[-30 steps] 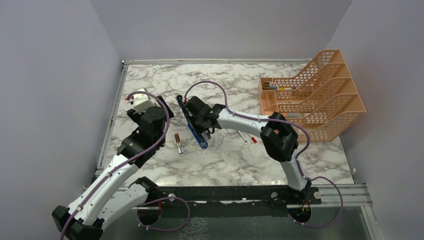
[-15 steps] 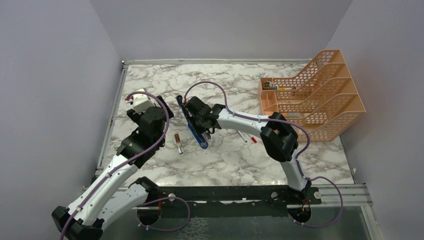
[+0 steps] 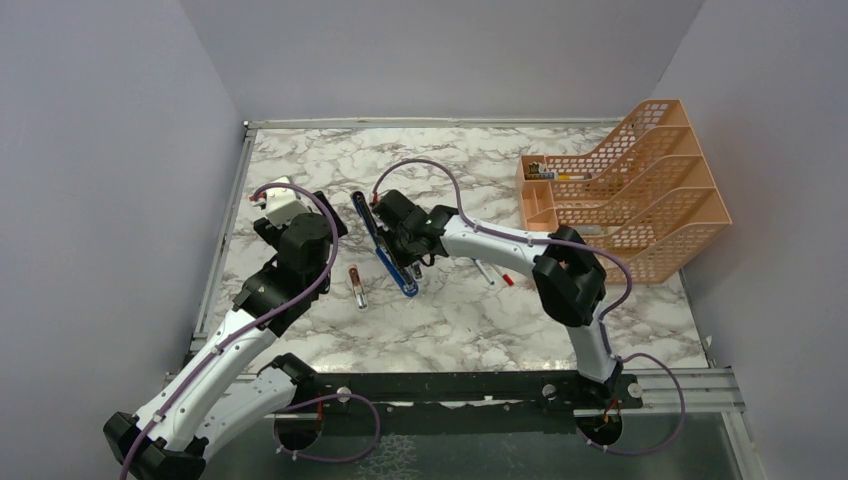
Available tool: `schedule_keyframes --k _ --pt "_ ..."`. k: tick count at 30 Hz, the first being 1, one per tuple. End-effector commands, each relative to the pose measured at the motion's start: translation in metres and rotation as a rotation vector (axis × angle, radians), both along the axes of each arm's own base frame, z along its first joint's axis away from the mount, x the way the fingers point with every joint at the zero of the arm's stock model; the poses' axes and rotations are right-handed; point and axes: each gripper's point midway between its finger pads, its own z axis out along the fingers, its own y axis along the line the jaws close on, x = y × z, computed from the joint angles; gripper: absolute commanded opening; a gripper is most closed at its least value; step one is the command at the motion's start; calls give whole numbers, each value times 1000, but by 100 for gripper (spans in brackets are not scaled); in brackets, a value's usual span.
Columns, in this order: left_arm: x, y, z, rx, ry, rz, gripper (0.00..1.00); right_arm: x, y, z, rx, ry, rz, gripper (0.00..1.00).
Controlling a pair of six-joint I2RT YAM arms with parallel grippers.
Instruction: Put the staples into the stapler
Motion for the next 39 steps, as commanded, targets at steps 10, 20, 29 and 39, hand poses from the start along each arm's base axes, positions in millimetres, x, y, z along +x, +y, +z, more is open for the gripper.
schedule_keyframes --k 10,20,29,39 --pt "5 -9 4 12 -9 -58 82 18 -93 67 77 -137 -324 16" --pt "24 -67 3 61 70 -353 99 -9 -166 23 39 -17 -460 22" --pt "26 -96 6 84 139 -523 99 20 -150 42 156 -113 -415 59" --pt "17 -88 22 25 72 -490 99 91 -127 43 95 -197 -431 46"
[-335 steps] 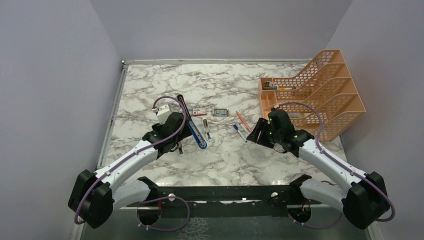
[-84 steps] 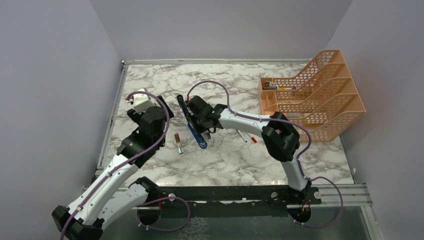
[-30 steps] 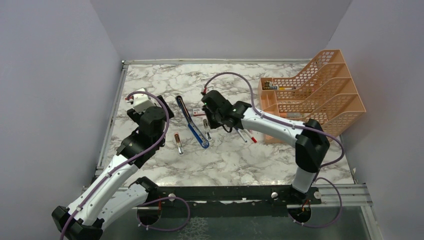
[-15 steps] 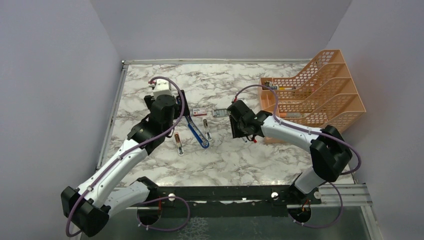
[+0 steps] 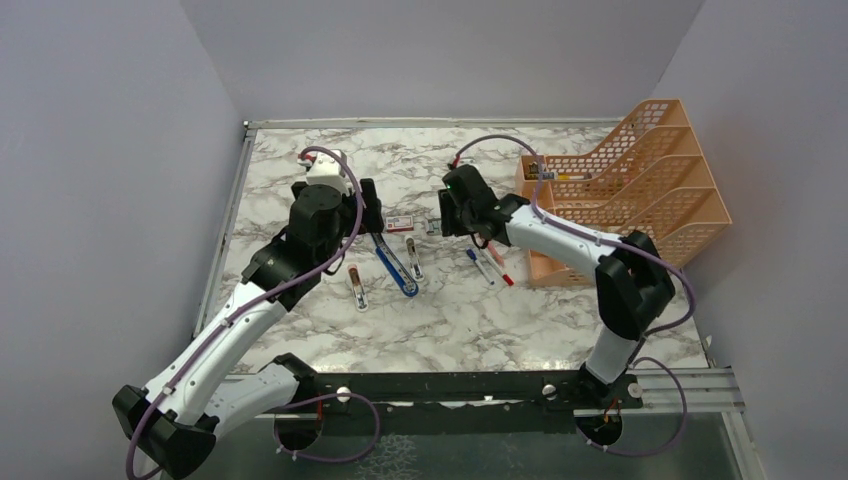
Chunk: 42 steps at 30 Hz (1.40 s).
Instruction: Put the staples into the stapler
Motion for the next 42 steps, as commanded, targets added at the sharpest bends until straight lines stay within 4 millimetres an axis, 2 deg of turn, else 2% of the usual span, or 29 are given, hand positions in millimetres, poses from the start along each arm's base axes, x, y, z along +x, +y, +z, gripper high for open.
schedule_keyframes --k 1,6,11,14,17,21,26,33,36,42 --pt "-5 0 8 -57 -25 -3 99 43 8 -7 -66 -63 -8 46" --pt "-7 -1 1 -85 -22 0 97 84 1 -30 -121 -66 -53 40" --pt "-8 4 -10 -74 -10 21 97 121 -3 -35 -129 -94 -45 38" --pt "-9 5 -9 -65 -14 19 96 133 2 -48 -155 -72 1 38" --pt "-7 10 -8 -57 -22 46 96 136 -1 -65 -199 -26 2 37" --pt "-8 10 -9 -51 -19 42 96 131 4 -78 -203 12 70 34" --pt "-10 9 -9 -54 -18 35 96 118 0 -85 -226 60 107 33" --pt "-13 10 -11 -67 -17 31 95 88 -6 -90 -218 155 154 32" --pt "-14 9 -12 -71 -16 28 95 75 -9 -89 -212 190 166 31" --pt "-17 11 -11 -78 -21 32 95 47 -2 -77 -126 214 248 30"
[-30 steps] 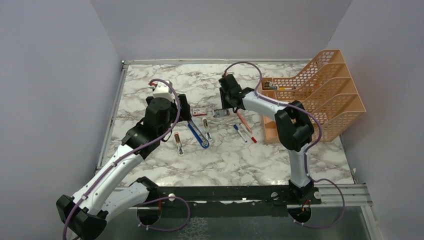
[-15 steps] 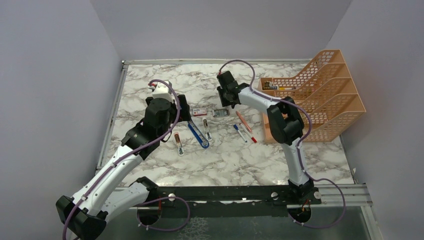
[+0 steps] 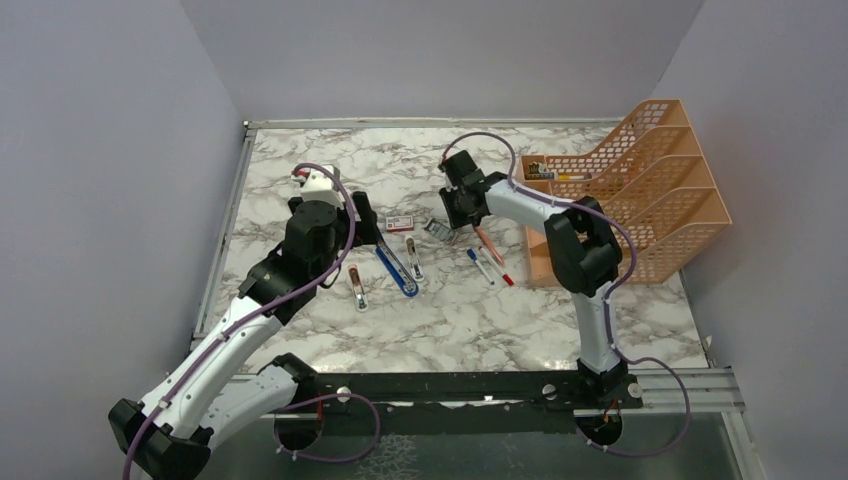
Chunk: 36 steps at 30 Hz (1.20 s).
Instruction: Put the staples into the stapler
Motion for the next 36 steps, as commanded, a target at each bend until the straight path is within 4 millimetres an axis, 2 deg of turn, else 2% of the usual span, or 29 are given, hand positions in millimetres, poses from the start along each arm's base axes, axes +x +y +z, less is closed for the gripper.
schedule_keyframes --k 1,4,7,10,12,15,21,29,36 --pt "-1 3 6 -28 -27 15 95 -38 8 11 78 80 101 30" --pt "-1 3 5 -28 -24 16 95 -41 8 18 96 62 116 31" --pt "0 3 4 -26 -21 15 94 -29 -1 37 75 -24 25 36" --pt "0 3 4 -26 -20 17 94 -23 7 59 85 -119 21 37" --pt "0 3 4 -24 -21 19 94 -22 18 66 99 -143 49 37" --pt "0 4 4 -24 -22 23 94 -23 32 58 108 -120 98 36" --pt "0 3 3 -32 -18 22 94 -18 48 40 99 -97 140 35" --pt "1 -2 -2 -30 -2 4 94 -10 55 28 88 -107 150 29" --pt "1 -1 -2 -28 -1 6 93 -11 57 23 91 -96 165 34"
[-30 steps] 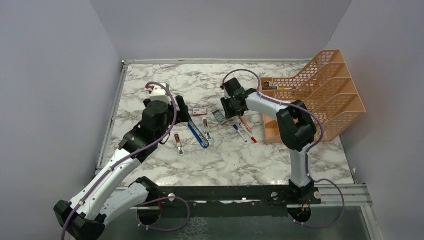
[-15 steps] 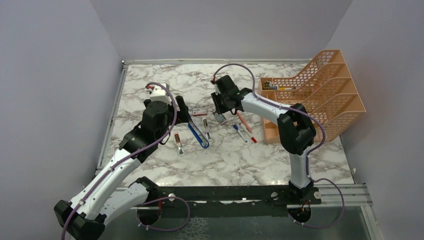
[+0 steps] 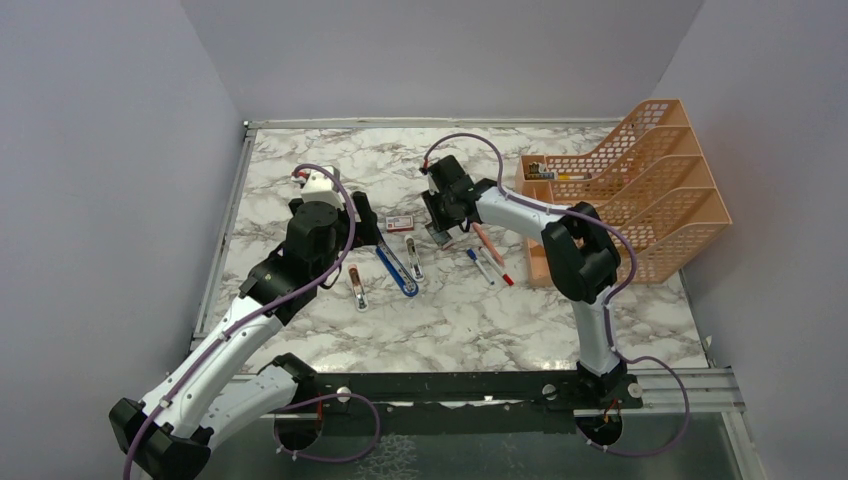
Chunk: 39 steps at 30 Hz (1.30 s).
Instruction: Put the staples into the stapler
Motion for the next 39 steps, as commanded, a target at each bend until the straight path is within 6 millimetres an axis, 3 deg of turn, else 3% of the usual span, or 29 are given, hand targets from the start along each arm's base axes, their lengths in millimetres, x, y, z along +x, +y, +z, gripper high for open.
schedule_keyframes --k 1,17,23,39 --pt "1 0 2 -17 -12 4 93 8 15 6 37 -30 38 35" --pt "2 4 1 -7 -10 22 91 7 19 -9 6 2 55 34" --pt "2 4 2 -8 -12 24 91 5 17 -9 -7 4 53 24" --pt "1 4 1 -10 -10 23 91 -1 15 41 57 -50 37 21"
